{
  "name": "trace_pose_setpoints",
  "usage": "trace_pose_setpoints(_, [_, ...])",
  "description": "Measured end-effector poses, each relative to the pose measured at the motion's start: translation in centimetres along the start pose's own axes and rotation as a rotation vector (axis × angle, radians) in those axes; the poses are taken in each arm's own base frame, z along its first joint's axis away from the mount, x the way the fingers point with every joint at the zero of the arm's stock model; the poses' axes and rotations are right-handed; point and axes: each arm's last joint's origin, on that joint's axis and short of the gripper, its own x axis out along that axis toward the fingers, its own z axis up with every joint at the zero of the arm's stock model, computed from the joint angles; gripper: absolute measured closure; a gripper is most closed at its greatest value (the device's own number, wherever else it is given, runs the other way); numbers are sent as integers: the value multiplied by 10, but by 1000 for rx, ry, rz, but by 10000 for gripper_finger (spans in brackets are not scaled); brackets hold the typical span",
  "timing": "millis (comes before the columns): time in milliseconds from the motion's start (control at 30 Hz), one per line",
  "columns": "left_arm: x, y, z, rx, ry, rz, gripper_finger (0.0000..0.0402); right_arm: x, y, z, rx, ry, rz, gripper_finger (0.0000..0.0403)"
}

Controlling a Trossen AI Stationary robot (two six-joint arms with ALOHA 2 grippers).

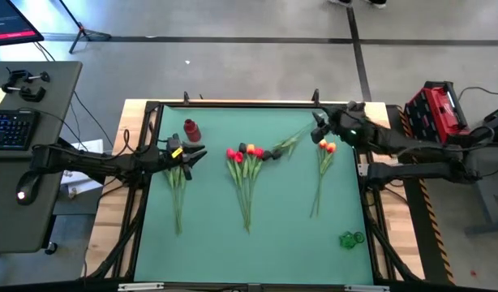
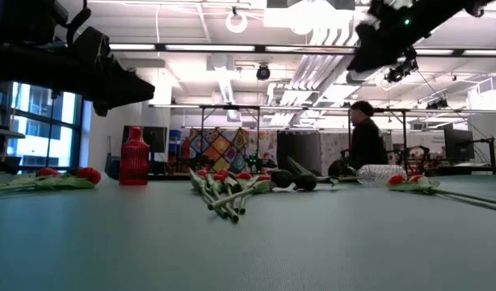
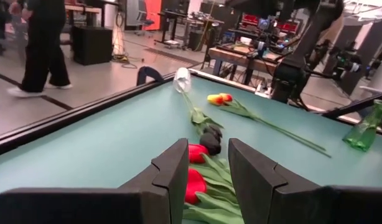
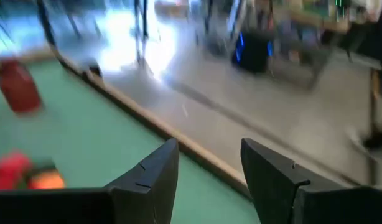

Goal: Sort flowers into vase by color
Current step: Adjust the transparent vase on the table

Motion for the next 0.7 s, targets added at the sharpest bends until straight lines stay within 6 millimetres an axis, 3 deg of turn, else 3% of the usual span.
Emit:
trace_pose_setpoints(133, [0, 1, 0, 25, -7, 30, 298, 18, -4, 12, -94, 248, -34, 238])
trace_pose_setpoints(367, [0, 1, 1, 81, -12, 34, 298, 64, -5, 23, -410, 647, -5, 237])
trace_pose_setpoints(500, [0, 2, 1, 114, -14, 55, 298, 97, -2, 11, -596, 822, 37, 237])
trace_pose_setpoints(700, [0, 2, -1, 139, 2, 58, 298, 135, -4, -11, -685, 932, 162, 237])
